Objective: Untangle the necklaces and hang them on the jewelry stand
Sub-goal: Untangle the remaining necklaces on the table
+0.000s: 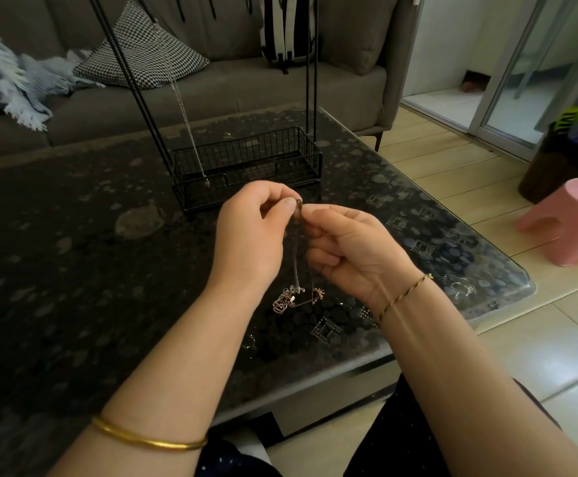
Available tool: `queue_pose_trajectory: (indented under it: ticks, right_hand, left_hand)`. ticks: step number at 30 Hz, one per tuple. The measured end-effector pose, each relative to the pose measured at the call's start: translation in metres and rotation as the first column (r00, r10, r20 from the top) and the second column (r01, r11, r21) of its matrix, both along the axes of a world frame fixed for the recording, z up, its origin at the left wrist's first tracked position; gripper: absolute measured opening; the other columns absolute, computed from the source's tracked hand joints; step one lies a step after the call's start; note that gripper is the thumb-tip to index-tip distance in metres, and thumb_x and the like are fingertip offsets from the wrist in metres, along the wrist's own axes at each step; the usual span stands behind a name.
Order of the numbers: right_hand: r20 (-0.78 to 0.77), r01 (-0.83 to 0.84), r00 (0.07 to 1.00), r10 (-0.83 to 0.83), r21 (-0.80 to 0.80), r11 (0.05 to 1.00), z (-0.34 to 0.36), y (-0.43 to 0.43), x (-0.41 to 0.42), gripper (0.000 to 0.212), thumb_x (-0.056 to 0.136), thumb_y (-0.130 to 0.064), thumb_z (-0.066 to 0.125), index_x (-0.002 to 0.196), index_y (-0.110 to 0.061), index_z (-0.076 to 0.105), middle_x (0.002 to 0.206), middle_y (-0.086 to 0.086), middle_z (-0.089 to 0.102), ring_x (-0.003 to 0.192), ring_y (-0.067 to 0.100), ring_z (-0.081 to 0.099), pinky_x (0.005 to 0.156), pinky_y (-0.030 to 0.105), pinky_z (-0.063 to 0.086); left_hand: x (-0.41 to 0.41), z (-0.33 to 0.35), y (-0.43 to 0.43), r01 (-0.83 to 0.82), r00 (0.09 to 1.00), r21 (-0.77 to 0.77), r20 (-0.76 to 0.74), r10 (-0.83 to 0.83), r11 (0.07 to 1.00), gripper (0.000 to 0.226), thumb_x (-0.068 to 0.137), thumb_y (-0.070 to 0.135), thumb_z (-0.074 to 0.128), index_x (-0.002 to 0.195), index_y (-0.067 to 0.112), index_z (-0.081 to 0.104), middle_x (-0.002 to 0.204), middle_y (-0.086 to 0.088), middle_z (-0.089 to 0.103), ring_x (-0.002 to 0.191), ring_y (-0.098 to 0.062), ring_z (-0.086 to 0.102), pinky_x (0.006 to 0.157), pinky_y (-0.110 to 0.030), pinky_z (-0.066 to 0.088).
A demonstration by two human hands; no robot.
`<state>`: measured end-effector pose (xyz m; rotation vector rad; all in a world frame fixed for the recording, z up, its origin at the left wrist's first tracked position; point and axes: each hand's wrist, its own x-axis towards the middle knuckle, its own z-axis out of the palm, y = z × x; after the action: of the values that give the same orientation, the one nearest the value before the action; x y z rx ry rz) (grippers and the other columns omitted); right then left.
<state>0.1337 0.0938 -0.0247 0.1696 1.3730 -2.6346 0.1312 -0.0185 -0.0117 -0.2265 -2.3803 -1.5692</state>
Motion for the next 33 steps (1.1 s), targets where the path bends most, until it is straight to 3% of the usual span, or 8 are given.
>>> queue_pose_trajectory:
  ticks: [7,11,14,16,19,21,26,33]
  right_hand:
    - [-0.043,0.060,0.997,-0.057,0.050,0.997,0.002,0.001,0.003,0.020,0.092,-0.001,0.052,0.074,-0.003,0.060,0.045,-0.004,0.048,0.032,0.001,0.030,0.035,0.013,0.022]
    - [-0.074,0.066,0.996,-0.059,0.097,0.993,0.003,0.003,0.005,0.020,0.092,-0.001,0.052,0.074,-0.003,0.061,0.045,-0.004,0.050,0.032,0.001,0.033,0.036,0.013,0.025]
    - [-0.056,0.043,0.998,-0.039,0.065,0.997,0.005,0.005,0.005,0.020,0.092,0.000,0.051,0.075,-0.002,0.060,0.043,-0.003,0.049,0.031,0.001,0.033,0.033,0.011,0.028]
    - [-0.027,0.028,0.999,-0.028,0.014,1.000,0.005,0.007,0.004,0.020,0.092,0.000,0.050,0.075,-0.001,0.060,0.045,-0.001,0.046,0.030,0.001,0.030,0.032,0.012,0.028]
    - [0.003,0.017,1.000,-0.017,-0.012,1.000,0.003,0.010,0.003,0.018,0.092,-0.001,0.051,0.076,-0.001,0.060,0.050,0.000,0.042,0.031,0.001,0.027,0.032,0.012,0.023]
    - [0.011,0.010,1.000,-0.010,-0.003,1.000,0.002,0.010,0.002,0.016,0.091,-0.002,0.052,0.078,0.000,0.060,0.052,0.000,0.041,0.031,0.001,0.027,0.033,0.012,0.023]
    - [0.008,-0.002,1.000,0.002,0.022,1.000,0.002,0.011,0.002,0.018,0.091,-0.003,0.052,0.075,0.000,0.061,0.054,0.001,0.039,0.031,0.001,0.026,0.032,0.012,0.021]
    - [-0.004,-0.012,1.000,0.012,0.073,0.997,0.002,0.007,0.003,0.019,0.091,-0.003,0.053,0.074,-0.003,0.062,0.054,0.001,0.038,0.033,0.002,0.026,0.035,0.014,0.019]
  left_hand:
    - [0.007,-0.001,0.017,-0.079,0.975,0.324,0.224,0.004,0.943,0.018,0.097,0.013,0.052,0.088,0.022,0.065,0.095,0.003,0.066,0.090,-0.011,0.062,0.074,-0.025,0.050]
    - [0.010,0.006,0.021,-0.155,0.885,0.623,0.432,-0.172,0.767,0.018,0.098,0.012,0.052,0.086,0.019,0.065,0.077,0.003,0.064,0.070,-0.008,0.058,0.065,-0.022,0.048]
    - [0.009,0.011,0.019,-0.183,0.820,0.731,0.482,-0.309,0.657,0.018,0.097,0.012,0.053,0.084,0.016,0.066,0.069,0.003,0.062,0.066,-0.008,0.055,0.058,-0.020,0.047]
    - [0.006,0.010,0.016,-0.119,0.835,0.698,0.455,-0.309,0.706,0.019,0.097,0.010,0.052,0.085,0.016,0.065,0.071,0.003,0.061,0.068,-0.008,0.054,0.060,-0.020,0.046]
    - [0.004,0.008,0.011,0.016,0.902,0.456,0.377,-0.209,0.890,0.022,0.098,0.007,0.050,0.086,0.019,0.064,0.078,0.004,0.062,0.073,-0.008,0.056,0.066,-0.023,0.047]
    - [0.003,0.009,0.007,0.060,0.928,0.341,0.327,-0.179,0.938,0.023,0.096,0.005,0.051,0.088,0.022,0.065,0.081,0.004,0.063,0.076,-0.008,0.059,0.069,-0.025,0.049]
    - [0.003,0.011,-0.003,0.124,0.942,0.196,0.283,-0.178,0.973,0.024,0.093,0.002,0.055,0.089,0.021,0.068,0.087,0.003,0.069,0.078,-0.007,0.064,0.074,-0.026,0.051]
    - [0.003,0.012,-0.008,0.120,0.972,0.071,0.196,-0.132,0.990,0.012,0.086,0.011,0.066,0.084,0.022,0.068,0.081,0.003,0.070,0.070,-0.003,0.066,0.063,-0.016,0.053]
